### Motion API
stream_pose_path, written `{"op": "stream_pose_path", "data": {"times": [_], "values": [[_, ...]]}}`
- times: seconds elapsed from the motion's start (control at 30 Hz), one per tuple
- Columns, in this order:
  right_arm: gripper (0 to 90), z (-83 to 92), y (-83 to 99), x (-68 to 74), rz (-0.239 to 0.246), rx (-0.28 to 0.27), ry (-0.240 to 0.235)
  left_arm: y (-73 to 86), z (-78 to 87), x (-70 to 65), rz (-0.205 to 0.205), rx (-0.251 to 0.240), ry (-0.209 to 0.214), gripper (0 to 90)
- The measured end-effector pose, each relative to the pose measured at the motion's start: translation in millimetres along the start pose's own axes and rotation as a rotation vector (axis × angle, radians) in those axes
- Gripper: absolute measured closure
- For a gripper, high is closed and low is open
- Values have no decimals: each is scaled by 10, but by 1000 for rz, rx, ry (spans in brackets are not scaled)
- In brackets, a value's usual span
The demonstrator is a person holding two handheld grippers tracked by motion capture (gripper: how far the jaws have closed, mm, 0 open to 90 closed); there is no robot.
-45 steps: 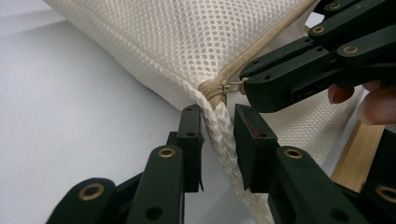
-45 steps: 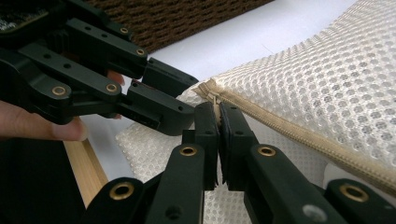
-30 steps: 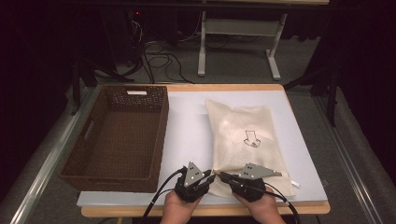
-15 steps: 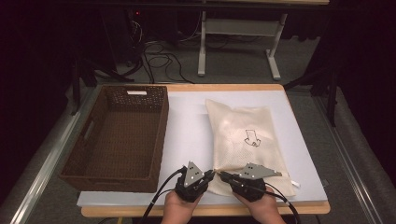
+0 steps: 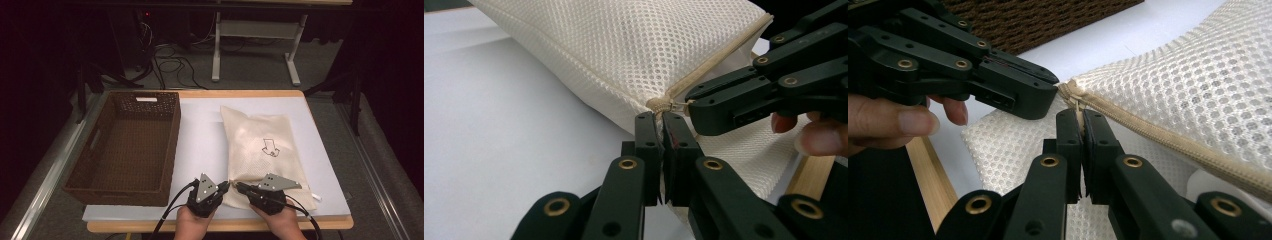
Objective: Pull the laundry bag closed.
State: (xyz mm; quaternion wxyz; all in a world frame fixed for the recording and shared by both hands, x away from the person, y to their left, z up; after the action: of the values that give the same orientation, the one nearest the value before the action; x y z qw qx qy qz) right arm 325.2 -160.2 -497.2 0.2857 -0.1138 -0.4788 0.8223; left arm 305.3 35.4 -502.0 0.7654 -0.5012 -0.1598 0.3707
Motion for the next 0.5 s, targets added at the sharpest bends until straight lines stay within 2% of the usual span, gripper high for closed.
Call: {"op": "stream_pose_path", "data": {"times": [0.07, 0.13, 0.2, 0.3, 0.37, 0.5], "values": [[887, -2, 3, -8, 7, -4, -1, 3, 8, -16, -7, -12, -12, 868], [887, -5, 6, -11, 5, 3, 11, 6, -13, -13, 2, 4, 5, 866], [887, -7, 17, -21, 4, 8, 1, 17, -19, 4, 11, 3, 11, 856], [886, -10, 16, 0, 20, 19, -7, 35, -46, 21, 9, 7, 5, 806], [886, -20, 18, 8, 24, 21, -8, 40, -61, 40, 23, 10, 12, 765], [886, -43, 23, 22, 36, 30, -9, 50, -79, 57, 27, 18, 23, 746]]}}
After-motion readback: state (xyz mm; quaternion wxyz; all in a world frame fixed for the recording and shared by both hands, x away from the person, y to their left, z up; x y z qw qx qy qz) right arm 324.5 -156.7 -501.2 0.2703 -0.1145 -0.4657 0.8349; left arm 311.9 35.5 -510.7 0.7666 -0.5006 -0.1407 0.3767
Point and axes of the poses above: each handheld gripper's, and its own axes: z roughly backward along the jaws, y roughly out of its underside, x roughly to its left, the point moved 2 cm from there along -z, roughly forward along the jaws, and after that the axes turned 1 degree about x, right-handed, at the moved point
